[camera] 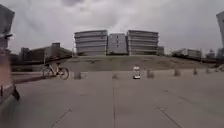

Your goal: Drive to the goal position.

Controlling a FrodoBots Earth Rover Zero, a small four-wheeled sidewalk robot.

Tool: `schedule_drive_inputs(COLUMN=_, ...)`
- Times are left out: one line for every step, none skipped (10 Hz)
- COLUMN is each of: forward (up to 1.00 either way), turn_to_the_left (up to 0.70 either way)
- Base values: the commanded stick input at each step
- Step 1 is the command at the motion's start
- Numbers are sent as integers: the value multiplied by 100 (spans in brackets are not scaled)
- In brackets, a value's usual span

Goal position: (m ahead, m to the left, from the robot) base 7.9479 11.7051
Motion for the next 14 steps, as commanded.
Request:
schedule_drive_inputs(forward=70, turn_to_the_left=-1)
schedule_drive_inputs(forward=70, turn_to_the_left=-1)
schedule_drive_inputs(forward=70, turn_to_the_left=-1)
schedule_drive_inputs(forward=70, turn_to_the_left=0)
schedule_drive_inputs(forward=70, turn_to_the_left=1)
schedule_drive_inputs(forward=70, turn_to_the_left=0)
schedule_drive_inputs(forward=70, turn_to_the_left=0)
schedule_drive_inputs(forward=70, turn_to_the_left=2)
schedule_drive_inputs(forward=70, turn_to_the_left=22)
schedule_drive_inputs(forward=70, turn_to_the_left=26)
schedule_drive_inputs(forward=70, turn_to_the_left=12)
schedule_drive_inputs(forward=70, turn_to_the_left=2)
schedule_drive_inputs(forward=70, turn_to_the_left=1)
schedule_drive_inputs(forward=70, turn_to_the_left=1)
